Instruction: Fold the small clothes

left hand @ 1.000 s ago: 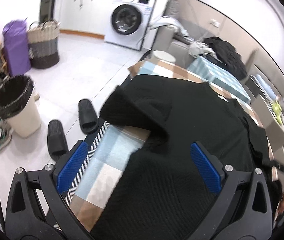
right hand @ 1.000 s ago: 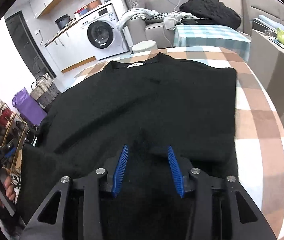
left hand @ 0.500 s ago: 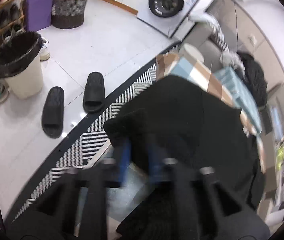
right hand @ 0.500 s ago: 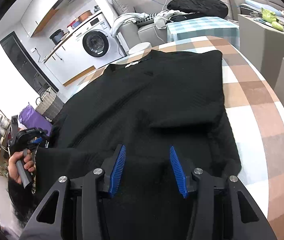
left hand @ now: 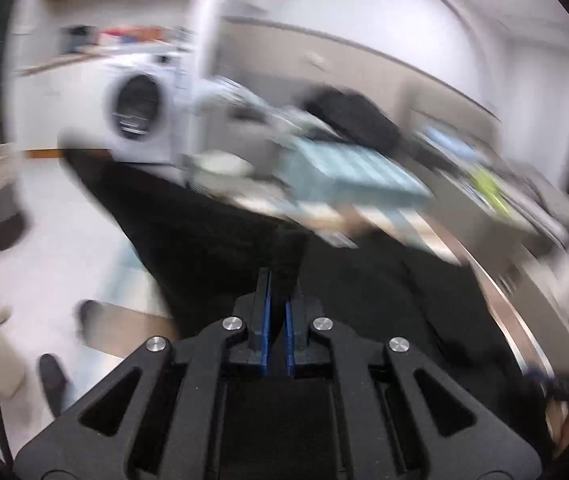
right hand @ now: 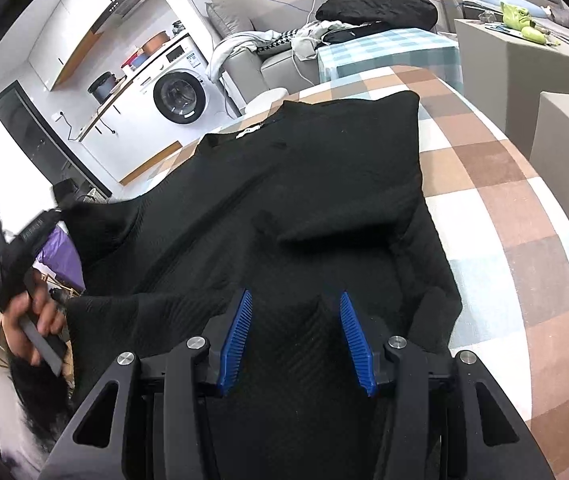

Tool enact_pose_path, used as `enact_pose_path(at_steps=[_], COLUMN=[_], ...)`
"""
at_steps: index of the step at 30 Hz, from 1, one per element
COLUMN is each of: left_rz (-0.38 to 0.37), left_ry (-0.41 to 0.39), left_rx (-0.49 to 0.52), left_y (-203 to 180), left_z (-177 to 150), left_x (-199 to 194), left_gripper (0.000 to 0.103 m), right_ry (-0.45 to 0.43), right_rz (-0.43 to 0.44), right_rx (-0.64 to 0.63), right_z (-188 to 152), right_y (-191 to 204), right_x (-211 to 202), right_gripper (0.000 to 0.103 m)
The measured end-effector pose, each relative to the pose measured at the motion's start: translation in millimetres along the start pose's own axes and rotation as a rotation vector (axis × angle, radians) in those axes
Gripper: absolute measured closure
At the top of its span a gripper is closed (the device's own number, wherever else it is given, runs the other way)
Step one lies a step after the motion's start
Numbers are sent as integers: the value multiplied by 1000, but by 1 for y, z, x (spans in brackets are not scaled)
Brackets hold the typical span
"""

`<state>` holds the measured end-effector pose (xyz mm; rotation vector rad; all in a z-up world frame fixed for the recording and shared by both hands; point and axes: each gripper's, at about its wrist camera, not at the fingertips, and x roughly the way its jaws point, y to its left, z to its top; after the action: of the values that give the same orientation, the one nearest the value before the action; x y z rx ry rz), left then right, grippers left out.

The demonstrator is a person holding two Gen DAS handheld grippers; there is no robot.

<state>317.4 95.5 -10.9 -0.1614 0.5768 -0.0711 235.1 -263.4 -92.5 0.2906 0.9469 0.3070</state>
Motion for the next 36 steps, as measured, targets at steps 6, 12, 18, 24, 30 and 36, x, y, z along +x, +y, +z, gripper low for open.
enact_pose_path(at_steps=[6, 12, 18, 24, 30, 36], left_rz=[41, 159, 255, 311, 332, 344], left_ry=[113, 98, 107, 150, 203, 198], left_rx=[-28, -126, -164, -206, -198, -211], left_y=[0, 47, 87, 108, 112, 111], left_z=[-33, -51, -78, -110, -138, -143], left_x=[15, -19, -65, -92, -104, -114], left_gripper=[44, 41, 31, 23, 23, 23], right_ry=[-6, -11, -38, -12, 86, 23], right_rz=[-18, -16, -21, -66, -60, -202], right_rx=[5, 8, 4, 11, -9, 27], right_z=[-2, -1, -2, -19, -46, -44], right_y=[-6, -9, -18, -41, -52, -75], right_x=[-5, -7, -29, -49, -36, -48], right_gripper=[56, 56, 49, 38, 38, 43])
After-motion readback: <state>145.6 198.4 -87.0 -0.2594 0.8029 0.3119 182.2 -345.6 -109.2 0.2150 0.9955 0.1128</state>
